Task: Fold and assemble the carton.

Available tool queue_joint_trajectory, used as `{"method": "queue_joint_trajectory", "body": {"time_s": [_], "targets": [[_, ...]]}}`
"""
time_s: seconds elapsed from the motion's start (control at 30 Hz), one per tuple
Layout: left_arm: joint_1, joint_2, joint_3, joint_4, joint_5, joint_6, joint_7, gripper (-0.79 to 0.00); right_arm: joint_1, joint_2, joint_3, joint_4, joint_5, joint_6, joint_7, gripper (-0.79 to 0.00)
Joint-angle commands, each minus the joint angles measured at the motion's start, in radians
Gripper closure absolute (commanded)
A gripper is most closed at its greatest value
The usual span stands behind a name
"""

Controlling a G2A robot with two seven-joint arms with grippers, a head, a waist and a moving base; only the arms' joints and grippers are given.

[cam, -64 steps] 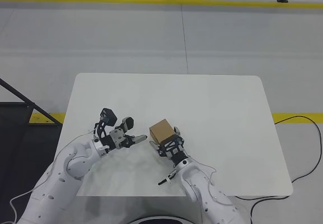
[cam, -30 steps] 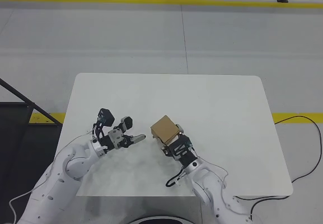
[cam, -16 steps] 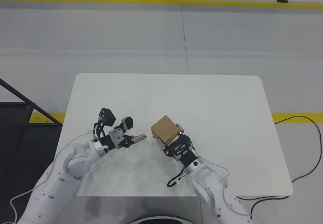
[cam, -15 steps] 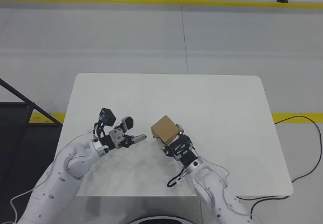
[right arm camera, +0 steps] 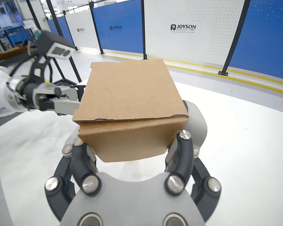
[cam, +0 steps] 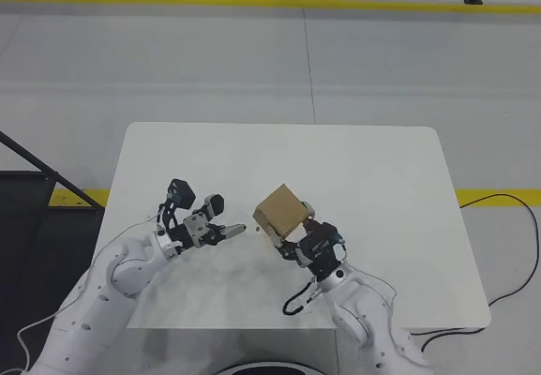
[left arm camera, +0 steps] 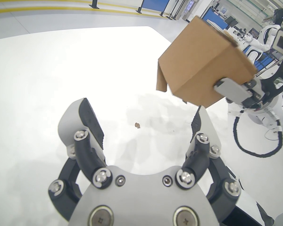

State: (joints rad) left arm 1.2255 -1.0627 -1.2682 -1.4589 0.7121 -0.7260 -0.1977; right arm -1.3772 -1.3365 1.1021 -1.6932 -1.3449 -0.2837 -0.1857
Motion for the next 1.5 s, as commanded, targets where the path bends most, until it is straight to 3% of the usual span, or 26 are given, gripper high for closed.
{"method": "queue_joint_trajectory", "body": {"time_s": [0.0,0.33,0.83,1.2,1.47], "targets": [[-0.001,0.000,-0.001,0.002,-0.001,-0.003,0.000,-0.785,-0.009,0.006,0.023,-0.027,0.033,-0.059,-0.003,0.000],[-0.002,0.000,-0.004,0.020,-0.009,-0.020,0.004,-0.785,-0.048,0.038,0.109,-0.139,0.109,-0.363,-0.005,0.000],[-0.046,-0.014,0.065,0.043,0.008,-0.026,-0.019,-0.785,-0.055,0.040,0.117,-0.148,0.129,-0.366,-0.003,0.000],[-0.067,-0.020,0.085,0.064,0.010,-0.029,-0.010,-0.785,-0.020,0.057,0.180,-0.158,0.237,-0.560,-0.095,0.000],[-0.034,-0.011,0.030,0.042,0.017,-0.056,0.052,-0.785,-0.035,0.070,0.241,-0.185,0.276,-0.708,-0.210,0.000]]}}
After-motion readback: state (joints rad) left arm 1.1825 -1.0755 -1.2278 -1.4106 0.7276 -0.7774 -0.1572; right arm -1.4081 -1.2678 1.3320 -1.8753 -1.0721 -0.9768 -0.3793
